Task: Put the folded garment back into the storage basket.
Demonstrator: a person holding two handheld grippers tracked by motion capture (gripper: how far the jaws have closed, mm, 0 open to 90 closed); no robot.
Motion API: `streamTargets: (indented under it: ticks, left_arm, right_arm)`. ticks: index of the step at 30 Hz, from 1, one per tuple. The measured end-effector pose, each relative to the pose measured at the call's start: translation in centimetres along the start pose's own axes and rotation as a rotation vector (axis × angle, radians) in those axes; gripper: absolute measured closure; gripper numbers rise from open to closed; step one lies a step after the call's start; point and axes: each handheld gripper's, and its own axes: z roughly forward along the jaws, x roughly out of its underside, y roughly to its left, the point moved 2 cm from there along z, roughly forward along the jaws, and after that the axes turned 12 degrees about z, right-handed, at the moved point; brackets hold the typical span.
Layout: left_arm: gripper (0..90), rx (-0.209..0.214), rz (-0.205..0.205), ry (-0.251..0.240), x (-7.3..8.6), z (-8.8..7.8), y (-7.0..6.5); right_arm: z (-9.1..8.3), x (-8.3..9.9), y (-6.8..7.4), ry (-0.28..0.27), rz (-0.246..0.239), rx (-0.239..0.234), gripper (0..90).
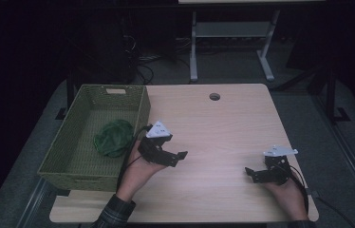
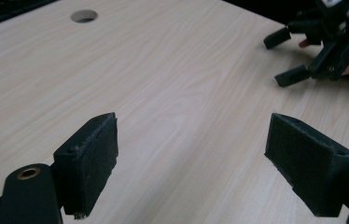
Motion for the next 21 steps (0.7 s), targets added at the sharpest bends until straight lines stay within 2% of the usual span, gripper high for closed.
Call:
streamTargets:
  ticks: [6,8,11,17,21]
  left_arm:
    - [16.5,0.033,0.009,0.034,1.8,3.1,-1.8]
    - [16.3,0.032,0.016,0.048,2.5,4.0,-2.0]
    - [16.3,0.033,0.002,0.052,3.2,4.7,-2.1]
    - [14.6,0.041,0.023,0.076,4.8,6.0,-1.9]
    - [14.1,0.018,0.027,0.087,5.7,6.9,-1.8]
  right_arm:
    - [-0.2,0.2,0.0,-0.001,0.005,0.010,2.6]
    - [-0.2,0.2,0.0,-0.001,0.005,0.010,2.5]
    - [-0.2,0.2,0.0,-0.001,0.005,0.010,2.5]
    - [-0.2,0.2,0.1,-0.001,0.008,0.010,2.5]
    - [-0.2,0.2,0.1,-0.001,0.007,0.010,2.5]
